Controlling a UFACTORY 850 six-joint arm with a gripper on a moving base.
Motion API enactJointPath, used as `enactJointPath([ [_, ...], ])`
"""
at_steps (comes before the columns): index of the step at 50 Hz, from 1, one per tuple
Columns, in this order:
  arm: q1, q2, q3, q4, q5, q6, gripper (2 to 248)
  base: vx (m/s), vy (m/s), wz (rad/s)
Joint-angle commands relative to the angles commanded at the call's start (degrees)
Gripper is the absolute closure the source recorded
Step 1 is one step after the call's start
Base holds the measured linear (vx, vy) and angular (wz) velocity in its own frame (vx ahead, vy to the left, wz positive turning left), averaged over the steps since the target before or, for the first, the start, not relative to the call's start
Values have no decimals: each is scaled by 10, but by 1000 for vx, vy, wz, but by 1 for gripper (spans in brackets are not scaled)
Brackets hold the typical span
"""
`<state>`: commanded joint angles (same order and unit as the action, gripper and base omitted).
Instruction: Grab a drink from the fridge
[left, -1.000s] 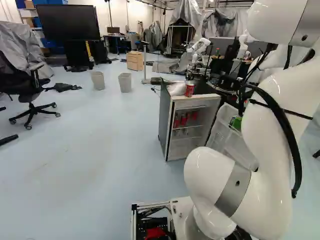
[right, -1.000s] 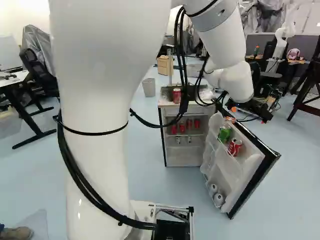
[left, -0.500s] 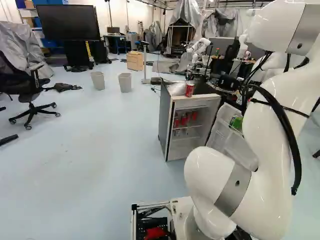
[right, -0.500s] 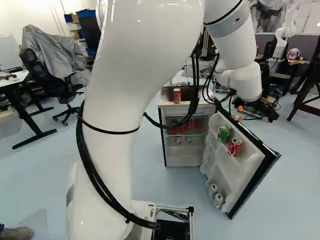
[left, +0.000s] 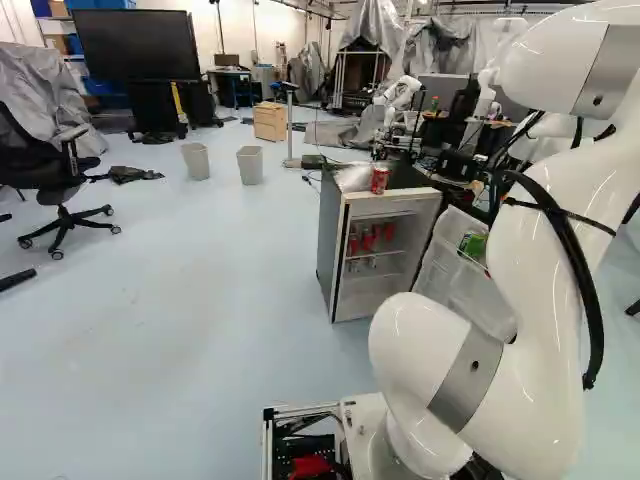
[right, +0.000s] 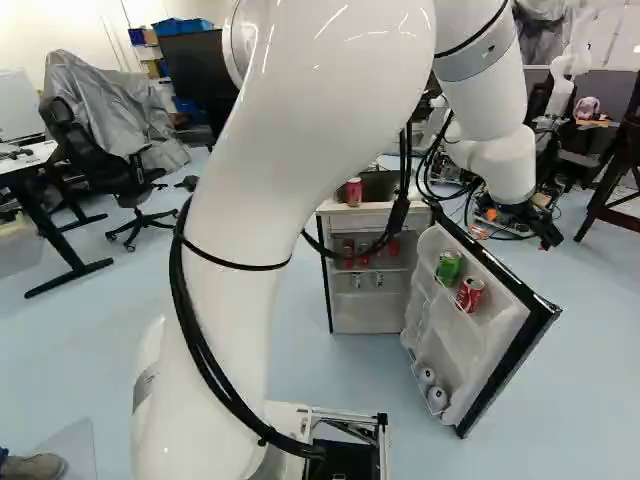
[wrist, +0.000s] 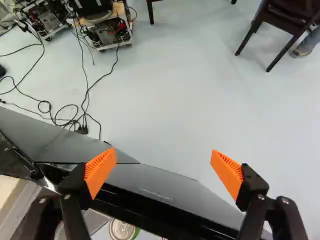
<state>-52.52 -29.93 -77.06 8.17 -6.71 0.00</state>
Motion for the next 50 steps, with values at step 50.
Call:
enactJointPath([
  [50, -13, -51, -34, 51, -52, 0, 3, 0, 0, 0],
])
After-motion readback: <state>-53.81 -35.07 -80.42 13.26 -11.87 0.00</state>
